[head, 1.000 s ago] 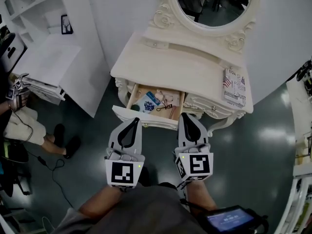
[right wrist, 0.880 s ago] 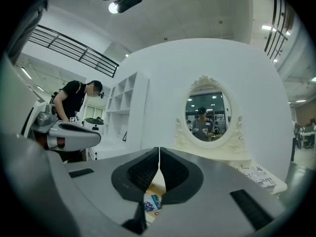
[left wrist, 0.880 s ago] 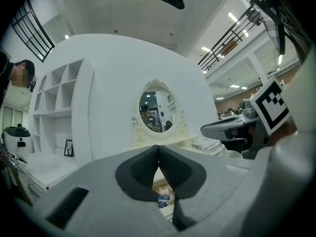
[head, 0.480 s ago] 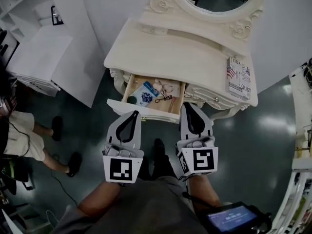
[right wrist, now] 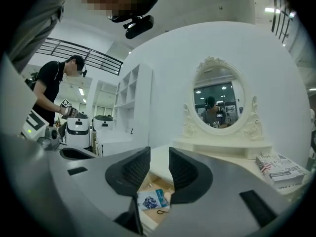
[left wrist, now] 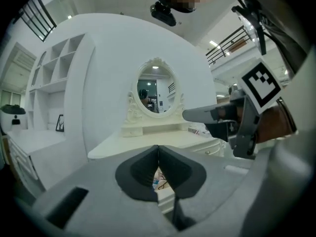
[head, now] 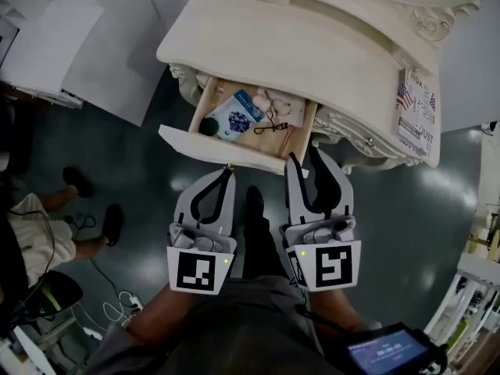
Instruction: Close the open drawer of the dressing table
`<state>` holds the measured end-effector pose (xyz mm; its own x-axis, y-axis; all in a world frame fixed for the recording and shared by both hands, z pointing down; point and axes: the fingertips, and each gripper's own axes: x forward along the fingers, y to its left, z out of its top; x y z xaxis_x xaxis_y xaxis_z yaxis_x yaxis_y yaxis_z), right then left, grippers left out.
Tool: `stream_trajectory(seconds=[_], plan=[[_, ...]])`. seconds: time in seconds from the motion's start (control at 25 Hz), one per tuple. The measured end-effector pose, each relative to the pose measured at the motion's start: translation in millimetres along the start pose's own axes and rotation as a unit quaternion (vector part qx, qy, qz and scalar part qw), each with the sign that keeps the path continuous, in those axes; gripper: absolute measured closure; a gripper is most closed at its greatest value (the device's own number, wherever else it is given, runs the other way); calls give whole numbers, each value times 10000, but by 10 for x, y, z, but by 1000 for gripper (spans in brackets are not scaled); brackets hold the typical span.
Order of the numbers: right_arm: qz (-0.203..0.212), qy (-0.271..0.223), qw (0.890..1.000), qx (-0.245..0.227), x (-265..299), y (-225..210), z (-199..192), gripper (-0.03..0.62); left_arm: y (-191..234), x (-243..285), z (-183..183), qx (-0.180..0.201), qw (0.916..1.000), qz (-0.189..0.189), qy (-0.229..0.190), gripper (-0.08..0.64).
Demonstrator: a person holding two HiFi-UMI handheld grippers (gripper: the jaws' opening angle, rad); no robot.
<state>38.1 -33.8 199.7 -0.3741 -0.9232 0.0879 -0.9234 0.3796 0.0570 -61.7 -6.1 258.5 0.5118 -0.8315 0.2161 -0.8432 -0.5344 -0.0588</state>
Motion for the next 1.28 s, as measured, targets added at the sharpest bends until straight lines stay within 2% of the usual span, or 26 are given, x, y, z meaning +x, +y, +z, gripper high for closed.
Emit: stream_trajectory(seconds=[0.24, 0.52, 0.68, 0.8, 1.28], plan=[[336, 207, 9992, -95, 132, 133, -280, 492, -51, 126, -560, -238, 9993, -63, 298, 542], [524, 439, 9976, 57, 140, 226, -620, 491, -201, 169, -1001, -595, 9969, -207, 472, 391], [651, 371, 9972, 25, 150, 263, -689, 491, -146, 222, -1125, -676, 9966, -108, 465, 377], [684, 586, 9959, 53, 125, 272, -822, 491, -66, 268, -1218, -709, 9965, -13, 452, 374], [675, 625, 9957, 124, 248, 196, -951, 491, 25, 453, -1458, -1122, 9921, 134, 548, 362]])
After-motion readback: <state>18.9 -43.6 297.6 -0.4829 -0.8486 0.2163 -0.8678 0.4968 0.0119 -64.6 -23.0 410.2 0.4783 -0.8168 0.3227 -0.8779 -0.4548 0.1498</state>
